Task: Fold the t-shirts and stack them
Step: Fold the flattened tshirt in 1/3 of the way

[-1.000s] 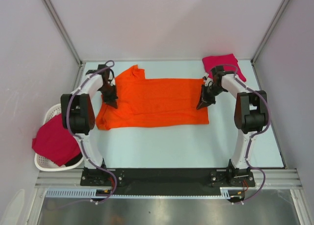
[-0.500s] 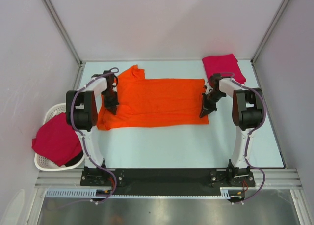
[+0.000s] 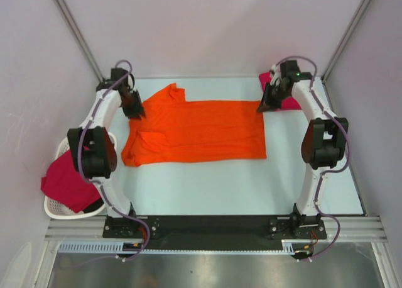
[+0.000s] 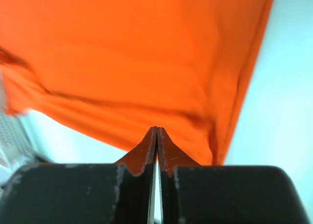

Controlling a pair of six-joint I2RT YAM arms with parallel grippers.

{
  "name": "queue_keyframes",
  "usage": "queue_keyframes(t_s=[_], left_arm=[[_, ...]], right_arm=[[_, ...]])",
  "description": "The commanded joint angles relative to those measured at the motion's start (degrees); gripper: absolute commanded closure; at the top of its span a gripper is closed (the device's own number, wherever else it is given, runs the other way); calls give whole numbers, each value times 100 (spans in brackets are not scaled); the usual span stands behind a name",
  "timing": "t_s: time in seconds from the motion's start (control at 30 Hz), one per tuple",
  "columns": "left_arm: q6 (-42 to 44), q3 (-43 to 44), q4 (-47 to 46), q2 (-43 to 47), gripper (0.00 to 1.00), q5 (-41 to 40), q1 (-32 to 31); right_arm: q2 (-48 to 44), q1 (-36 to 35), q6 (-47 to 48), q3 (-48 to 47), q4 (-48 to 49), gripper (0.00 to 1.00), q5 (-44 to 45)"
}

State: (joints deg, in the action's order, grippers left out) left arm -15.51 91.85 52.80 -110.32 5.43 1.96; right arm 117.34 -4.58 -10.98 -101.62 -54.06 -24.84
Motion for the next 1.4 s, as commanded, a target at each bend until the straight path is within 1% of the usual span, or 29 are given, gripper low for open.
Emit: queue_keyframes(t_s=[0.0, 0.03, 0.07, 0.1, 0.13, 0.17, 0.2, 0.23, 0.27, 0.3, 0.33, 0.37, 0.4, 0.43, 0.53, 0.63, 0.77, 0.87, 1.07, 1.13, 1.37], left_arm=[[-549, 1008, -1236, 1021, 50, 837, -64], [-628, 1175, -1332, 935, 36, 845, -125], [-620, 1516, -1499, 847, 15, 811, -143], [-603, 1755, -1492, 698, 8, 706, -143], [-637, 2070, -1344, 157, 4, 618, -317], [-690, 2682, -907, -110, 2, 626, -319], [-717, 2941, -659, -425, 2, 608, -310], [-699, 3161, -465, -646, 2, 634, -310], [-691, 3163, -141, -988, 9, 652, -310], [-673, 3102, -42, -1104, 20, 713, -310], [-577, 2858, 107, -1184, 44, 836, -319], [-550, 2682, 169, -1211, 99, 767, -336], [-506, 2454, 170, -1150, 100, 671, -380], [-341, 1938, -4, -1036, 100, 548, -502], [-198, 1119, -321, -667, 100, 389, -696], [-154, 660, -454, -420, 100, 231, -889], [-128, 281, -560, -323, 100, 151, -1057], [-40, 53, -612, -446, 100, -24, -1241], [-32, -440, -823, -859, 100, -77, -1312], [4, -423, -684, -1131, 100, -7, -1312], [92, -563, -227, -1316, 100, 55, -1329]], right_arm=[[-554, 273, -431, -1183, 711, 87, -337], [-467, 291, -457, -1280, 965, 83, -163], [-432, 265, -379, -1316, 1124, 79, -127], [-327, 265, -326, -1386, 1239, 66, -65], [-126, 265, -334, -1569, 1040, 65, 109], [311, 273, -326, -1963, 855, 65, 94], [586, 273, -326, -2210, 297, 65, 137], [797, 247, -299, -2352, 56, 66, 233], [1121, 221, -247, -2423, -199, 74, 234], [1168, 160, -116, -2215, -384, 80, 234], [1177, 150, -80, -1995, -360, 91, 121], [1064, 133, -97, -1723, -368, 100, 111], [967, 46, -1, -1111, -116, 100, 85], [879, 10, 34, -844, -70, 100, 146], [589, -130, 61, -36, 221, 100, 225], [325, -218, -44, 458, 554, 100, 129], [325, -342, -88, 582, 607, 100, 181], [430, -465, -44, 670, 599, 100, 234], [650, -623, 69, 1003, 642, 100, 427], [772, -649, 96, 1109, 608, 100, 532], [835, -658, 237, 1478, 502, 100, 805]])
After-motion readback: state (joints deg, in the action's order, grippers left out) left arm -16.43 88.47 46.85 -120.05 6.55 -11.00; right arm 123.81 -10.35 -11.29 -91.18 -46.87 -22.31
